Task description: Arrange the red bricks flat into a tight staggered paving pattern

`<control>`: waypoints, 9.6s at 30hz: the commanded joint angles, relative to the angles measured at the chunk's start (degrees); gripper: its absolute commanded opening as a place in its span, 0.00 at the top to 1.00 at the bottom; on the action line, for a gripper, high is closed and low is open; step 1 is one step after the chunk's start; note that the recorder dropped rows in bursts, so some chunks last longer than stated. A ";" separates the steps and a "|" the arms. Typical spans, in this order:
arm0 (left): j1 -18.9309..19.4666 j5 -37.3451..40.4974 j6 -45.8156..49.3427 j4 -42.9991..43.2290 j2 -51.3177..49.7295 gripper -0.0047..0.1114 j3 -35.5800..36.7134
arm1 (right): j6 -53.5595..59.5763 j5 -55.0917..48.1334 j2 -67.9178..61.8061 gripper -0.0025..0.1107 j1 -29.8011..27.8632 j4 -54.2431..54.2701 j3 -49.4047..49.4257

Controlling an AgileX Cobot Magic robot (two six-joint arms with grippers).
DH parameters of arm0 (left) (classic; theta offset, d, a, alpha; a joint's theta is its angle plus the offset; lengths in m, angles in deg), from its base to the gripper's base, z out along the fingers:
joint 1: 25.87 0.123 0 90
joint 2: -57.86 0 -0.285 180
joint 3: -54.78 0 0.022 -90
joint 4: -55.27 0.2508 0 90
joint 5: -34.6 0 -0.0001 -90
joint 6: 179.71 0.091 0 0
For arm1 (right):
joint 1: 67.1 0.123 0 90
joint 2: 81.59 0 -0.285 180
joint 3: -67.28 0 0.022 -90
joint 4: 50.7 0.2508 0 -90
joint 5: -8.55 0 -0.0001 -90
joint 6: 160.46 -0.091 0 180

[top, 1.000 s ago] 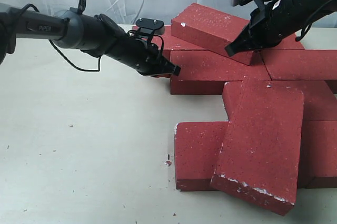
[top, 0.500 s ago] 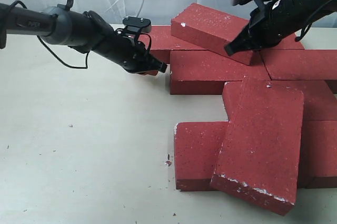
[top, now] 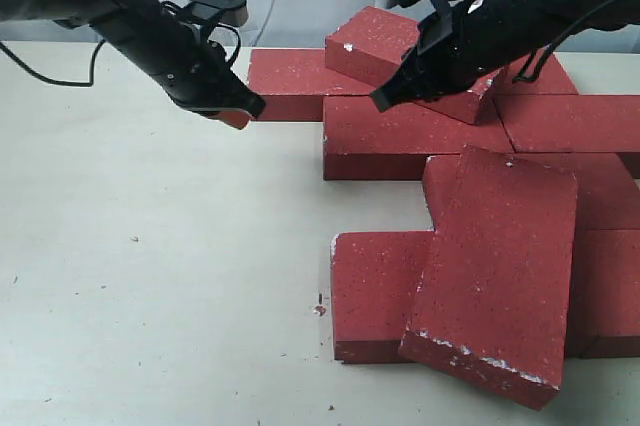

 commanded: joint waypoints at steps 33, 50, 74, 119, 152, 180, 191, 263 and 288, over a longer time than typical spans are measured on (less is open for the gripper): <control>-36.41 8.80 26.48 -7.21 24.85 0.96 20.80 | -9.12 -28.83 4.88 0.99 -18.16 -12.47 -7.86; -50.14 -9.27 26.28 -20.30 13.44 0.96 20.80 | -9.02 -28.97 -5.50 0.99 -18.16 -13.42 -7.46; -46.74 -21.81 25.84 -19.77 10.04 0.96 19.89 | -7.95 -35.69 -4.65 0.99 -18.02 -5.68 -7.46; -1.23 4.08 17.22 5.53 24.99 0.96 21.59 | -6.60 -19.39 -6.88 0.99 3.99 14.34 -7.46; 17.00 -25.54 -15.04 19.61 31.12 0.96 35.52 | -1.76 -17.85 -7.35 0.99 12.14 -2.53 -7.46; 25.51 -14.39 23.89 -18.72 4.84 0.96 23.82 | 0.92 -8.72 -19.42 0.99 12.14 -4.74 -8.25; 25.51 -1.01 28.17 -20.11 4.97 0.96 23.82 | 0.92 -2.35 -19.42 0.99 12.14 -4.21 -8.25; 25.86 6.67 32.41 -22.37 5.36 0.96 23.35 | 11.35 -17.57 -17.23 0.99 22.22 -8.77 -8.10; 23.20 5.75 33.28 -17.36 5.36 0.96 23.35 | 7.24 -13.00 -17.23 0.99 22.22 -12.29 -8.10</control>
